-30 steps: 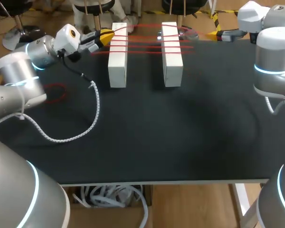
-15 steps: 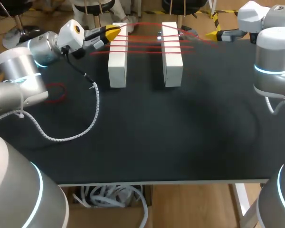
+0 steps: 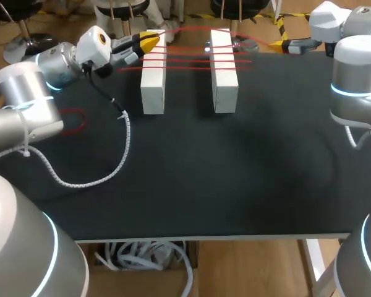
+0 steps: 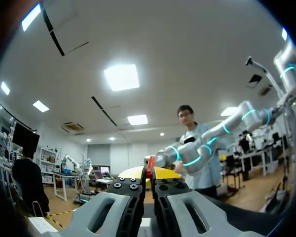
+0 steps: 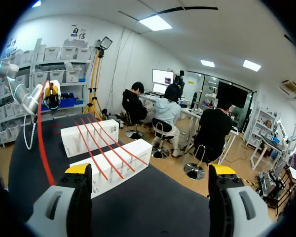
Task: Grab the tape and strap the tape.
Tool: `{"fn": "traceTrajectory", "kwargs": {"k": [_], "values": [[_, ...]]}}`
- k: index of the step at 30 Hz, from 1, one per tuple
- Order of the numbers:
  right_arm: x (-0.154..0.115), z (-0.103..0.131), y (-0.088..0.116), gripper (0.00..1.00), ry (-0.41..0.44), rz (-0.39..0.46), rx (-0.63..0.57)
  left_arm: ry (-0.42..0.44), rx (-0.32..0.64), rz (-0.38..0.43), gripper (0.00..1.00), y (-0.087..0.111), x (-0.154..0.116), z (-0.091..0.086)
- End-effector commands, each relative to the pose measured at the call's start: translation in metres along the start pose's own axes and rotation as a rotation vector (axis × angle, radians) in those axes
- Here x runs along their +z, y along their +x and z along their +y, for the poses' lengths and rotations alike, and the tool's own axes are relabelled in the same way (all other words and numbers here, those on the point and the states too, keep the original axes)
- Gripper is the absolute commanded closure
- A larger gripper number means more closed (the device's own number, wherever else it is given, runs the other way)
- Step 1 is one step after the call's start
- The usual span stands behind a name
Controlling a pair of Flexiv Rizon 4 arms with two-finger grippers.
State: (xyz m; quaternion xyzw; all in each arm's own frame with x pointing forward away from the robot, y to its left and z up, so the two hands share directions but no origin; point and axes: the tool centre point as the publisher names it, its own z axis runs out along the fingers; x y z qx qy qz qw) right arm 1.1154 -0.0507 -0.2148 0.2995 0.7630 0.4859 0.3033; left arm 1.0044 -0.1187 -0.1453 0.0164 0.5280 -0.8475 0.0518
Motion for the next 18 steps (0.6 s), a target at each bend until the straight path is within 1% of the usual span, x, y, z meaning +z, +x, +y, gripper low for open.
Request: {"fn": "traceTrajectory", "kwargs": {"k": [1,13,14,15,16,18], "values": [[0.0,0.0,0.0,0.0,-0.002,0.0,0.0,-0.001,0.001,-0.003,1.0,0.001,0.0,-0.001],[0.0,0.0,0.0,0.0,-0.002,0.0,0.0,-0.001,0.001,-0.003,1.0,0.001,0.0,-0.001],[-0.004,0.002,0.001,0.0,-0.009,-0.044,0.039,-0.001,0.001,-0.003,1.0,0.001,0.0,-0.001],[-0.01,0.006,0.001,0.0,-0.007,-0.066,0.107,-0.001,0.001,-0.003,1.0,0.001,0.0,-0.001],[-0.014,0.008,0.001,0.0,-0.023,-0.096,0.124,-0.001,0.001,-0.003,1.0,0.001,0.0,-0.001],[-0.029,0.012,0.002,0.0,-0.048,-0.19,0.203,-0.001,0.001,-0.003,1.0,0.001,0.0,-0.001]]}}
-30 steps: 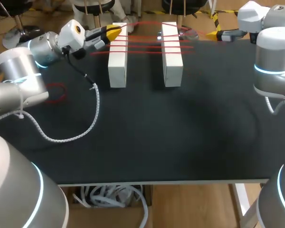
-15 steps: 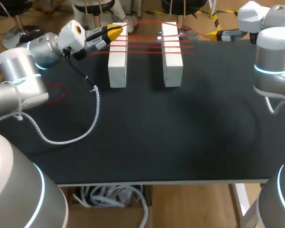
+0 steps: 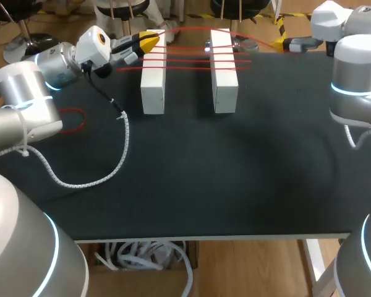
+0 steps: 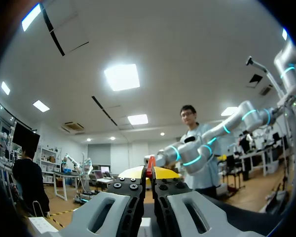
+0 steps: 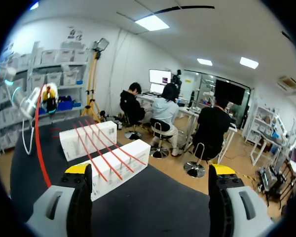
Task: Grab the tape and strap the tape.
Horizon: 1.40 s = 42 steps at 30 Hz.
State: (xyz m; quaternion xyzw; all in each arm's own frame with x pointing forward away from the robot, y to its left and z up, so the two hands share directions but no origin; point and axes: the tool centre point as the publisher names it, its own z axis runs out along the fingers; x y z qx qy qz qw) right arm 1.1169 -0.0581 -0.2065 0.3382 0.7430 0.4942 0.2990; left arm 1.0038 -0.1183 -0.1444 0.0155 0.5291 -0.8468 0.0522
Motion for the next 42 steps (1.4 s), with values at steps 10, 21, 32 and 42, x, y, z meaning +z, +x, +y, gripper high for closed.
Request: {"fn": "traceTrajectory", "kwargs": {"k": [10,21,32,42], "values": [[-0.092,0.012,0.023,0.0,-0.261,-0.428,0.287,0.001,0.001,-0.001,1.0,0.001,0.0,0.0],[-0.124,0.005,0.048,0.0,-0.553,-0.566,0.453,0.001,0.001,-0.001,1.0,0.001,0.0,0.0],[-0.138,-0.006,0.072,0.0,-0.667,-0.571,0.618,0.001,0.001,-0.001,1.0,0.001,0.0,0.0],[-0.14,-0.008,0.071,0.0,-0.611,-0.523,0.648,0.001,0.001,-0.001,1.0,0.001,0.0,0.0]]}}
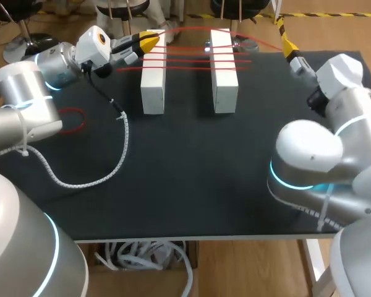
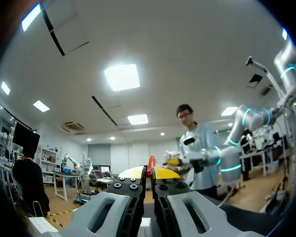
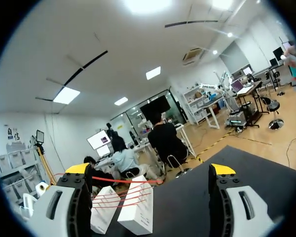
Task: Grab the tape and strap the tape.
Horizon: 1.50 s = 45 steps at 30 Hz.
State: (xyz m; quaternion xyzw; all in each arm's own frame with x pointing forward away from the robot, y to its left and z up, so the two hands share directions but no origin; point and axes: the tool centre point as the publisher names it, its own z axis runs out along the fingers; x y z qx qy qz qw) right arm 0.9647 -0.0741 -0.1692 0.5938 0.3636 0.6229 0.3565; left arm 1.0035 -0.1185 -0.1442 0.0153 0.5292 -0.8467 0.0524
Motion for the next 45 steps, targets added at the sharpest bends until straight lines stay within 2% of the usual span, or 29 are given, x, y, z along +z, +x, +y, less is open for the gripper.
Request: {"fn": "traceTrajectory", "kwargs": {"k": [1,8,11,12,13,14,16,19,20,22,25,27,42,45], "values": [[-0.001,-0.003,-0.006,0.0,-0.141,0.024,0.004,0.002,0.001,-0.001,1.0,0.0,0.0,0.001],[-0.001,-0.003,-0.006,0.0,-0.141,0.024,0.004,0.002,0.001,-0.001,1.0,0.0,0.0,0.001],[-0.001,-0.003,0.007,0.0,-0.005,-0.229,0.222,0.002,0.001,-0.001,1.0,0.0,0.0,0.001],[-0.001,-0.002,0.009,0.0,0.037,-0.273,0.275,0.002,0.001,-0.001,1.0,0.0,0.0,0.001],[-0.001,-0.001,0.014,0.0,0.104,-0.352,0.339,0.002,0.001,-0.001,1.0,0.0,0.0,0.001],[-0.001,0.0,0.016,0.0,0.146,-0.375,0.366,0.002,0.001,-0.001,1.0,0.0,0.0,0.001],[-0.003,0.003,0.025,0.0,0.285,-0.451,0.431,0.002,0.001,-0.001,1.0,0.0,0.0,0.001],[-0.006,0.007,0.034,0.0,0.421,-0.479,0.513,0.002,0.001,-0.001,1.0,0.0,0.0,0.001],[-0.006,0.008,0.035,0.0,0.442,-0.483,0.533,0.002,0.001,-0.001,1.0,0.0,0.0,0.001],[-0.005,0.013,0.039,0.0,0.564,-0.495,0.636,0.002,0.001,-0.001,1.0,0.0,0.0,0.001],[-0.004,0.018,0.038,0.0,0.699,-0.457,0.764,0.002,0.001,-0.001,1.0,0.0,0.0,0.001],[-0.004,0.015,0.035,0.0,0.727,-0.435,0.784,0.002,0.001,-0.001,1.0,0.0,0.0,0.001],[-0.004,0.015,0.035,0.0,0.727,-0.435,0.784,0.002,0.001,-0.001,1.0,0.0,0.0,0.001],[-0.006,0.015,0.034,0.0,0.639,-0.367,0.895,0.002,0.001,-0.001,1.0,0.0,0.0,0.001]]}}
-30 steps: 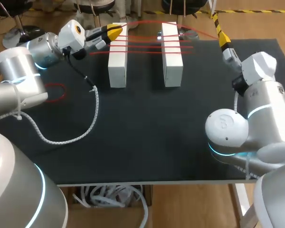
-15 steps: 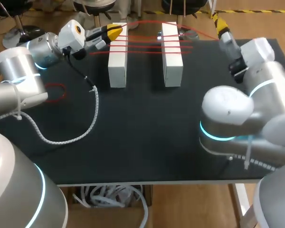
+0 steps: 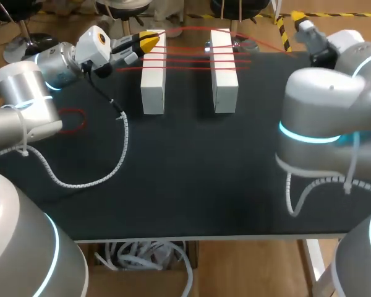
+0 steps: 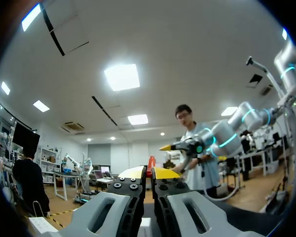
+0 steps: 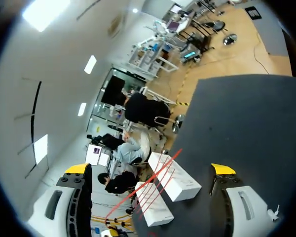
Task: Grab the tape and strap the tape.
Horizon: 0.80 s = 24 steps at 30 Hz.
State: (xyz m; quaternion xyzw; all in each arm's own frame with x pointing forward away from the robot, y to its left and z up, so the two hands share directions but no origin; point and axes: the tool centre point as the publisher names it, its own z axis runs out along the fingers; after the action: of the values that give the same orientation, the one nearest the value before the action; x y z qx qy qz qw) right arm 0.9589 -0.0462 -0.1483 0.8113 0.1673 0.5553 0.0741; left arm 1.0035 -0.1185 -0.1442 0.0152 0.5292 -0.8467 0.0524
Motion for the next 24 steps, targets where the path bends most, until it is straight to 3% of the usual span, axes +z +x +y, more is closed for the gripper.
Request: {"fn": "traceTrajectory", "kwargs": {"k": [1,3,5,7,12,19,24], "values": [[-0.007,0.007,0.005,0.0,0.283,-0.125,0.191,0.002,0.001,-0.001,1.0,0.0,0.0,0.001],[-0.012,0.007,0.003,0.0,0.256,-0.004,0.213,0.002,0.001,-0.001,1.0,0.0,0.0,0.001],[-0.014,0.005,0.002,0.0,0.224,0.064,0.225,0.002,0.001,-0.001,1.0,0.0,0.0,0.001],[-0.018,0.004,0.0,0.0,0.186,0.208,0.222,0.002,0.001,-0.001,1.0,0.0,0.0,0.001],[-0.022,0.002,-0.005,0.0,0.119,0.366,0.205,0.002,0.001,-0.001,1.0,0.0,0.0,0.001],[-0.015,0.0,-0.011,0.0,0.036,0.447,0.2,0.002,0.001,-0.001,1.0,0.0,0.0,0.001],[-0.011,-0.002,-0.011,0.0,-0.035,0.443,0.272,0.002,0.001,-0.001,1.0,0.0,0.0,0.001]]}}
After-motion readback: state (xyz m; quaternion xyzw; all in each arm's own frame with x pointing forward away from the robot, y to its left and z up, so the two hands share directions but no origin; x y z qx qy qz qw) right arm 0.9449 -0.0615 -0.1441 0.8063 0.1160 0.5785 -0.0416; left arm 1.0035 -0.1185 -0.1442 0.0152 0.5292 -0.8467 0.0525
